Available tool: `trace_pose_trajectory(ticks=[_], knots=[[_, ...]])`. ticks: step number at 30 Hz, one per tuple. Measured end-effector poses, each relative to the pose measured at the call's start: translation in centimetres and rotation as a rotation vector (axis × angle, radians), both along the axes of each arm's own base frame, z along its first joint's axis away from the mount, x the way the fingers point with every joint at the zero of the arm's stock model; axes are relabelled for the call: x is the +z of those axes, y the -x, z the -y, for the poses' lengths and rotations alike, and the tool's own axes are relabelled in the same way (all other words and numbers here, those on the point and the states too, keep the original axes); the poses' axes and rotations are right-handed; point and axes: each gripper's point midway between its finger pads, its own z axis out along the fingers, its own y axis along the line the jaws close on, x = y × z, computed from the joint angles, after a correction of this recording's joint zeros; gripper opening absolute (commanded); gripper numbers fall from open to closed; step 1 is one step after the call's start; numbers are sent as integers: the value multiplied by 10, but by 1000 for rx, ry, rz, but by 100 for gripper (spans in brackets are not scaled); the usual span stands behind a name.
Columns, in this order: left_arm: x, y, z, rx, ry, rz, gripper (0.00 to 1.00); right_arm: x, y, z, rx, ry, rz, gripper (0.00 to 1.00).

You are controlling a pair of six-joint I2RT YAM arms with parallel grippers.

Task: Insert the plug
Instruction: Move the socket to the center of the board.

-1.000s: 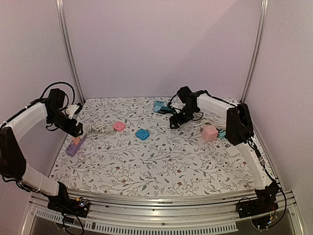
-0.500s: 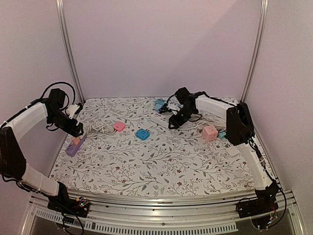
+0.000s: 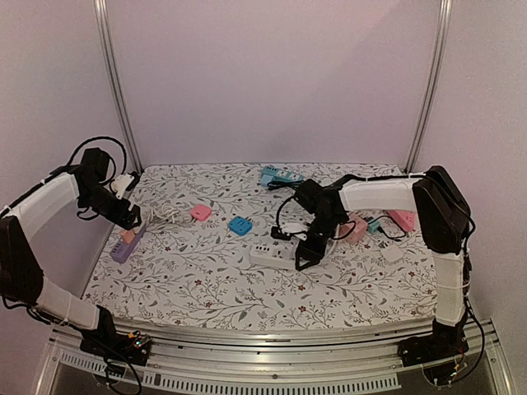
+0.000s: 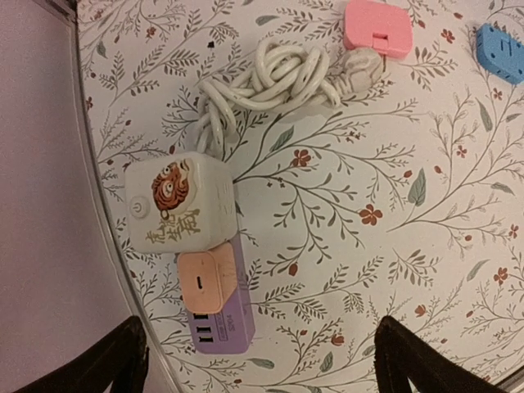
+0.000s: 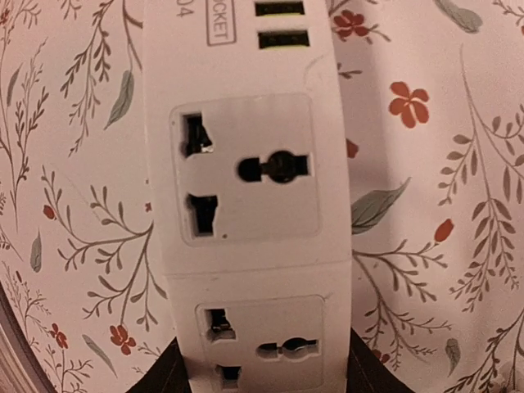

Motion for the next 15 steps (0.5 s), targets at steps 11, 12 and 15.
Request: trace_pose_trajectory(ticks=[11, 12, 15], knots=[[2, 7, 5, -21, 8, 11, 96, -2, 76, 3, 186, 85, 29, 56], [1, 8, 6, -23, 8, 10, 96, -2, 79, 4, 190, 93, 34, 65], [1, 8, 7, -27, 12, 8, 96, -2, 83, 11, 183, 121, 33, 78]])
